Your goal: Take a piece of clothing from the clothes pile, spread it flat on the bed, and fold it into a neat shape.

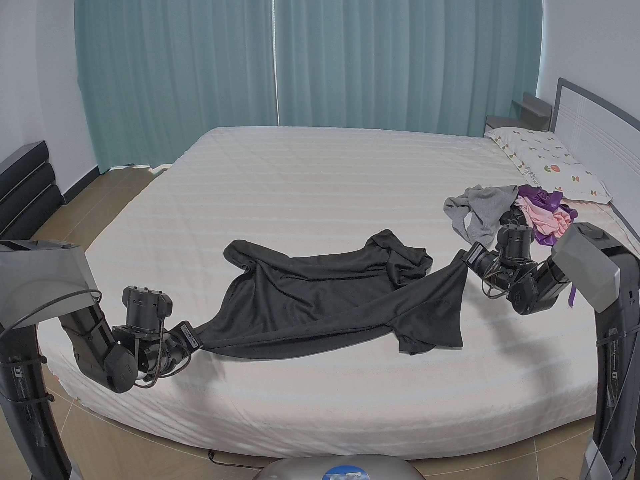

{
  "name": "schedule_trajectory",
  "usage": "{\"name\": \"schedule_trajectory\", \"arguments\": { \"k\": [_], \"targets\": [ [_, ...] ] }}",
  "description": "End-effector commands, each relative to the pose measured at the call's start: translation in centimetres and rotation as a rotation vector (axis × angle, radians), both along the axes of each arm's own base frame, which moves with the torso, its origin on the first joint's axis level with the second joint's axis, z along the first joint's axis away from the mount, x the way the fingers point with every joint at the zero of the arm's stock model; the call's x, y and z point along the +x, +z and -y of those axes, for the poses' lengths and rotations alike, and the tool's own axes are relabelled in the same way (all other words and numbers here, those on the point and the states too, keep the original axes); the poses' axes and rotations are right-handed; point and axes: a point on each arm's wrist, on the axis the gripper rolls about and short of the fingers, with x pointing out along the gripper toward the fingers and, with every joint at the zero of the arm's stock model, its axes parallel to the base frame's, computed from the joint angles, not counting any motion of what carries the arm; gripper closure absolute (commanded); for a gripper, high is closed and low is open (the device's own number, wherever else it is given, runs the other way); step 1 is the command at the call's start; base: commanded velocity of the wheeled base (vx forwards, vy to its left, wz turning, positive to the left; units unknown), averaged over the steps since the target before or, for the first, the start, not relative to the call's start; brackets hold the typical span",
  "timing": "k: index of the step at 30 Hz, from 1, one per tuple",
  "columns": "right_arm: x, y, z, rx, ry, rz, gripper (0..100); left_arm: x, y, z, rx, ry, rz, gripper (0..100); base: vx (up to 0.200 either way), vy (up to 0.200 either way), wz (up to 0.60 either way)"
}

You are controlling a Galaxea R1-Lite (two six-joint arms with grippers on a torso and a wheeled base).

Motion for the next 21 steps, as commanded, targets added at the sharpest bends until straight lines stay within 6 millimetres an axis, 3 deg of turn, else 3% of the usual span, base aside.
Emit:
{"name": "schedule_trajectory", "arguments": {
  "k": [1,6,7,13,16,21],
  "targets": [
    [1.7,-1.8,-1.1,-0.002,0.014,0.011,100,0.1,-0.4,-0.1,0.001,0.004,-0.004,100,0.0,0.0,0.0],
    [1.9,-3.0,-1.2,-0.007,0.019,-0.005,100,0.2,-0.7,-0.1,0.002,0.003,-0.004,100,0.0,0.0,0.0],
    [1.8,-3.5,-1.3,-0.008,0.025,-0.016,0,0.3,-1.0,0.0,0.002,0.003,-0.004,100,0.0,0.0,0.0],
    [1.2,-3.5,-0.6,-0.005,0.026,-0.031,0,0.2,-1.0,-0.1,0.001,0.004,-0.003,100,0.0,0.0,0.0],
    [0.3,-2.4,0.1,0.007,0.044,-0.04,0,0.2,-0.7,-0.2,0.0,0.007,0.003,100,0.0,0.0,0.0],
    [-3.5,0.4,1.1,0.052,0.117,-0.086,0,0.2,-0.8,-0.2,0.001,0.009,0.002,100,0.0,0.0,0.0]
  ]
}}
